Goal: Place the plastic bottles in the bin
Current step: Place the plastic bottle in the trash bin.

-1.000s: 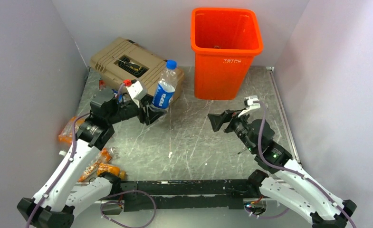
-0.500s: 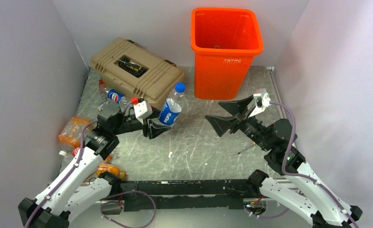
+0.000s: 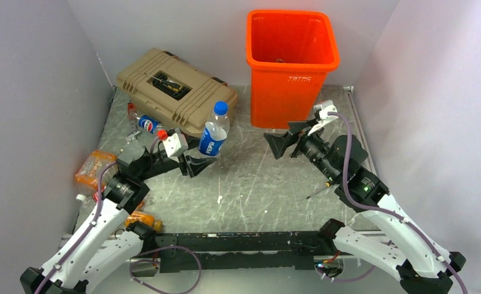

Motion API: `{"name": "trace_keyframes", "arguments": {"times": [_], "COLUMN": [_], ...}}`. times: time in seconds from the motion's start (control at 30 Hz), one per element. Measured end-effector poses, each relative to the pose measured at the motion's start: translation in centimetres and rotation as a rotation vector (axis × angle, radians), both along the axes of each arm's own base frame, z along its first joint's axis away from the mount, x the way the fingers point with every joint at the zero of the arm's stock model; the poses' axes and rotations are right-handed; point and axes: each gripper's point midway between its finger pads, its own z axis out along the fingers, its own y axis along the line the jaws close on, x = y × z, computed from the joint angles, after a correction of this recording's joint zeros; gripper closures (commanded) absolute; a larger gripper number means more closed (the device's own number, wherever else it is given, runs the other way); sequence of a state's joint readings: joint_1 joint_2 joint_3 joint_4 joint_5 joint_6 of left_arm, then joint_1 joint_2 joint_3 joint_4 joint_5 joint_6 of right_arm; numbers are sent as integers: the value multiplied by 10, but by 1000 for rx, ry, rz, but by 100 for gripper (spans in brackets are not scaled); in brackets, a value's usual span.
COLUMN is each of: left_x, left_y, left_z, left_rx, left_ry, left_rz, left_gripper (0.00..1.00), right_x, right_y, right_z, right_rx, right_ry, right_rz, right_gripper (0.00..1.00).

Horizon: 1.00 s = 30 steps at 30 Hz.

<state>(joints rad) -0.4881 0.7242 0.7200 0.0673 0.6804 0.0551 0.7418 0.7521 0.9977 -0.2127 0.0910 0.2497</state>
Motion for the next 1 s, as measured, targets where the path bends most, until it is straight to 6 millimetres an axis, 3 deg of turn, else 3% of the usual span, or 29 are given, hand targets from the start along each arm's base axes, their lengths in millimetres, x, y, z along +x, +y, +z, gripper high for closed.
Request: {"name": "trace_keyframes", "arguments": {"times": [0.3,0.47,0.8,0.9,1.0], "left_x": [8,12,18,19,18], "left_y": [2,4,8,9,8], "left_z": [-6,-3,-6,-5,-4], "left_rx": [4,-5,-17,-22,-27], "left_ry": [13,-1,5,7,8], "left_rz": [40,62,114,117,116], "left_gripper": [71,72,72,72,72], "right_x": [12,8,-2,-4,-9], "right_y": [-14,-18,6,18,29], "right_z": [-6,1,12,24,48], "right_rx": [3,29,58,77,109], "right_ry": [15,-3,-16,-16,-38], "right_rz": [-108,-108,28,83,145], "right_gripper": [1,1,1,1,2]}}
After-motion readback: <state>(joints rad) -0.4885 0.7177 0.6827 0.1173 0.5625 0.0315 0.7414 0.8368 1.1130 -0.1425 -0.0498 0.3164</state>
